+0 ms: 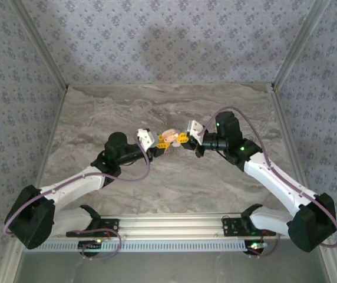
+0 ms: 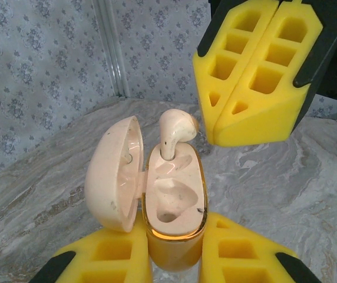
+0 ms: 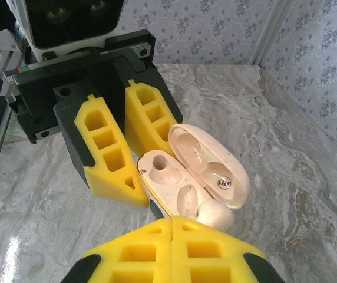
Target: Insert wireless bluetooth earbuds into charging case
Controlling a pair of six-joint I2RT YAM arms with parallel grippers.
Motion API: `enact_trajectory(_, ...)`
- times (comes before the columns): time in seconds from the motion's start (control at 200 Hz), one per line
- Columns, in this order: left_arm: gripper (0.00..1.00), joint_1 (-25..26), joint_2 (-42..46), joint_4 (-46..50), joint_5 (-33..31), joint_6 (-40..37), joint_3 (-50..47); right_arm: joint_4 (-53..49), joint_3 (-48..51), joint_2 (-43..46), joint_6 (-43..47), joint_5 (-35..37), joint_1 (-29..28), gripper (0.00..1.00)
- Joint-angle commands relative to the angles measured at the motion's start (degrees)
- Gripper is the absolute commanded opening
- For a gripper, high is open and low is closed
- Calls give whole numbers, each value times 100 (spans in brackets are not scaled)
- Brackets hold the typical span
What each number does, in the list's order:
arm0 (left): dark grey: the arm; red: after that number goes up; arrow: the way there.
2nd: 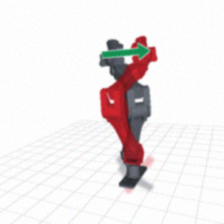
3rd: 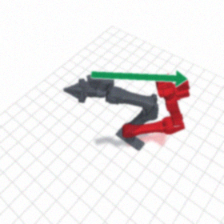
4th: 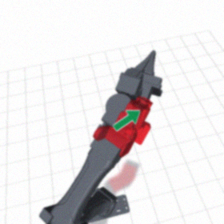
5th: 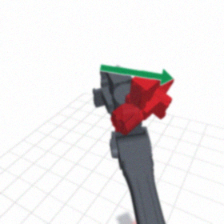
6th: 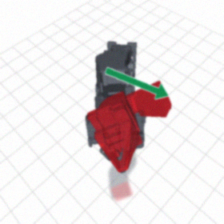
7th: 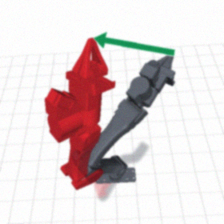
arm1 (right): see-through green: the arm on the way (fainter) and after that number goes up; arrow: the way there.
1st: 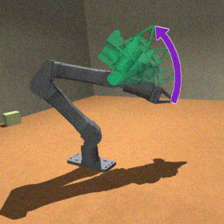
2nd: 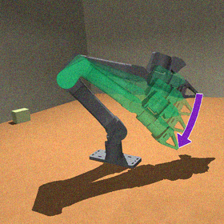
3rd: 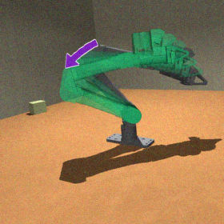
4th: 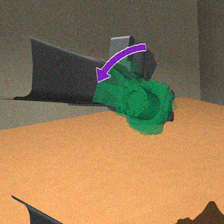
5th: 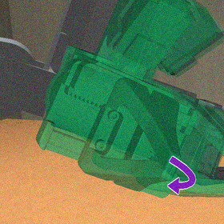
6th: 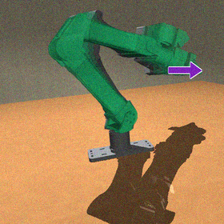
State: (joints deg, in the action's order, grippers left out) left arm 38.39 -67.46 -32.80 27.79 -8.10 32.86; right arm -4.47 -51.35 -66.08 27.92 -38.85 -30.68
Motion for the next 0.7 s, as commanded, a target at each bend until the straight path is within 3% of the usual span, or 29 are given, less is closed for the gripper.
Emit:
enact_trajectory(0.0,11,49,133,-70,86,-80,124,55,78,183,-15,-30,56,9)
enact_trajectory(0.35,11,52,141,-51,104,-89,116,-147,148,299,73,154,302,26)
enact_trajectory(0.7,11,47,163,-30,86,-97,122,86,-11,-32,74,174,156,26)
